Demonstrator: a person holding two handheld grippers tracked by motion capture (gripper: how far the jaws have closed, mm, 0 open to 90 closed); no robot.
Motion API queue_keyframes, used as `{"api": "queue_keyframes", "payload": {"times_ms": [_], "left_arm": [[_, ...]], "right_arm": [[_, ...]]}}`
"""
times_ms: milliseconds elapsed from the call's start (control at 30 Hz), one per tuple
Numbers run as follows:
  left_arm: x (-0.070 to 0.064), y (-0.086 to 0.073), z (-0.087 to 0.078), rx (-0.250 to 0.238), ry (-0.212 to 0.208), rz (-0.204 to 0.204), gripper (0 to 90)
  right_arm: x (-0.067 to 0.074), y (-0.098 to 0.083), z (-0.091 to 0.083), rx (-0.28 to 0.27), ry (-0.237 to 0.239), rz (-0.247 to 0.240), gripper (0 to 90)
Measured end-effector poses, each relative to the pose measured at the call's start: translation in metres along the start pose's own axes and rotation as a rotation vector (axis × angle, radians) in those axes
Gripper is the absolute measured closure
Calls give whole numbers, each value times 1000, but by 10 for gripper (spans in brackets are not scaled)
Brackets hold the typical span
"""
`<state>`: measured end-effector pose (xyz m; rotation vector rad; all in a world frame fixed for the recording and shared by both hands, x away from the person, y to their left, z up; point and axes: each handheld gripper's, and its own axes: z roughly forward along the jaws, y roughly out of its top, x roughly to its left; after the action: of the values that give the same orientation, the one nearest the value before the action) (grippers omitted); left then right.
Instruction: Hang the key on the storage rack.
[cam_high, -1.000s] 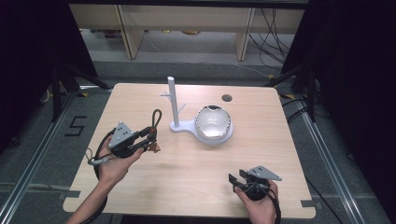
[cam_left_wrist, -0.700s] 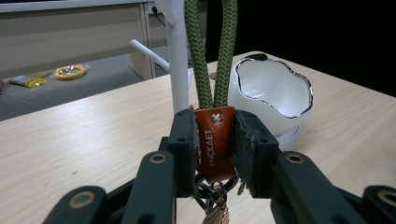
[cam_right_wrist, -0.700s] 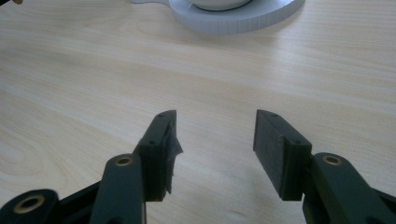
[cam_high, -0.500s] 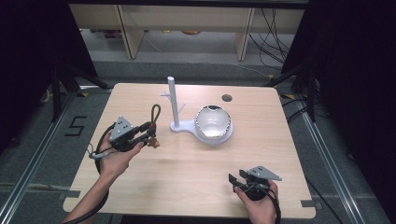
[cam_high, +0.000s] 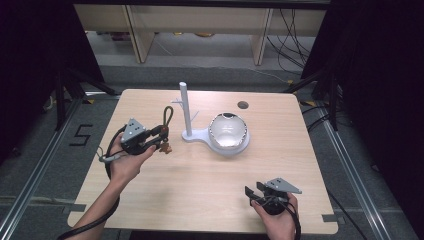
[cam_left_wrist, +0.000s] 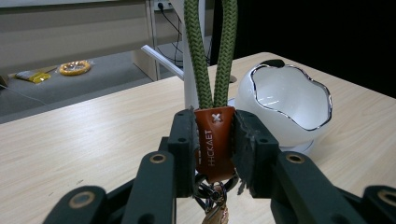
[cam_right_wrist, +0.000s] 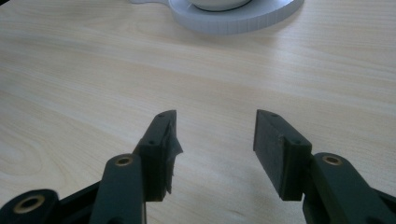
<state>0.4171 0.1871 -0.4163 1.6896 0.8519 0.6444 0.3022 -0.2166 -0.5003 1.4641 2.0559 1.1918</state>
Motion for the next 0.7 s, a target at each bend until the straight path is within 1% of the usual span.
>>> {"api": "queue_keyframes", "payload": {"times_ms": [33, 100, 167, 233, 433, 533, 700], "left_arm": [[0, 0, 1, 2, 0, 0, 688], [2, 2, 3, 1, 1, -2, 688], [3, 3, 5, -1, 3, -4, 688], [4, 4, 6, 3, 3, 2, 688], [6, 8, 9, 0, 9, -5, 688], [8, 10, 11, 3, 12, -6, 688], [11, 10, 16, 14, 13, -13, 687]], "right_arm": [[0, 0, 0, 0, 7, 9, 501], [0, 0, 0, 1, 7, 8, 501], [0, 0, -1, 6, -7, 4, 501], [0, 0, -1, 7, -7, 7, 501], [-1, 0, -1, 5, -9, 2, 501], [0, 0, -1, 9, -5, 7, 501], [-1, 0, -1, 3, -11, -1, 501]]}}
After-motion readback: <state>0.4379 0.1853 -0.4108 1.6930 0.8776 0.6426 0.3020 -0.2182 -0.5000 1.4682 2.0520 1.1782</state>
